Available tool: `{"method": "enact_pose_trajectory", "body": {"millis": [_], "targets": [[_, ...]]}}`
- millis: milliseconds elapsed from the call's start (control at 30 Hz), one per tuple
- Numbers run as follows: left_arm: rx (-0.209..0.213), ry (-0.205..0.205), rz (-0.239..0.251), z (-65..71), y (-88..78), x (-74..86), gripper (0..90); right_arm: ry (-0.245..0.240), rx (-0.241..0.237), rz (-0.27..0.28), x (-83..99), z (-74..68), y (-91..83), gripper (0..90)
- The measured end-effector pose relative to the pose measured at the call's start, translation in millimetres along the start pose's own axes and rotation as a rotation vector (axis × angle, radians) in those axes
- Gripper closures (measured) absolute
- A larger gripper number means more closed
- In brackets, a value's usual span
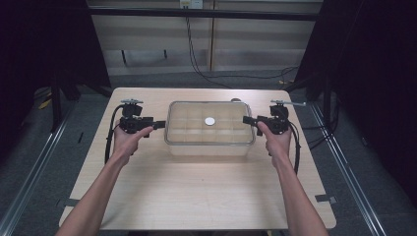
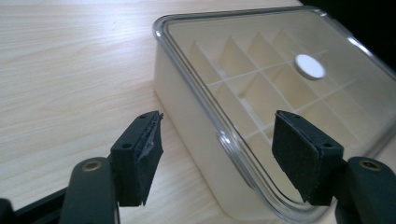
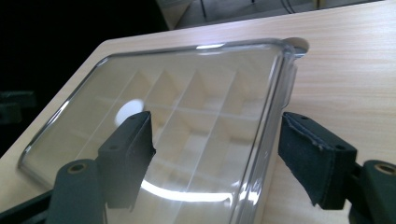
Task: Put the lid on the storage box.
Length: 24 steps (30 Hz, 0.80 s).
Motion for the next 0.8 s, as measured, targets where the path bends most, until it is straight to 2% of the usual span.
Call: {"method": "enact_pose_trajectory", "body": {"millis": [133,167,300,467,533,600,733,800], "targets": [[0.022,0.015,-0.019,6.3,-14.4,5.3,32.0,-0.046,-0.004,0.015,12.4,-4.5,-20.2,27.5],[0.003,0.036,-0.018,6.8,-19.5,6.0,32.1,-0.065,0.015,0.007,16.2,-3.7,-24.4,27.6],[-0.002,0.054,0.012,8.2,-39.0,12.8,31.8,-0.059,-0.011,0.008,31.3,-1.9,-41.8,27.8],[-0.003,0.066,0.027,11.6,-60.7,33.9,30.6,-0.069,-0.041,0.025,47.8,-7.0,-61.6,28.4],[-0.020,0.080,0.028,13.2,-67.7,42.5,29.5,-0.082,-0.043,0.022,56.0,-10.5,-68.1,28.4],[-0.019,0.085,0.029,13.4,-73.6,48.6,29.3,-0.090,-0.049,0.012,62.9,-15.1,-73.0,28.4],[-0.037,0.071,0.042,12.1,-84.9,61.6,29.1,-0.106,-0.066,0.023,73.8,-24.6,-83.8,28.4],[-0.042,0.077,0.039,13.6,-89.8,67.5,29.1,-0.114,-0.065,0.021,79.3,-28.6,-88.3,28.4]]}}
Point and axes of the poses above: each handheld gripper's, and its own axes: y roughly forward along the jaws, x roughly out of its underside, z roughly to its right, the point moved 5 cm from there along y, roughly forward along the jaws, and after that the axes turned 3 degrees about z, right-handed, at the moved point
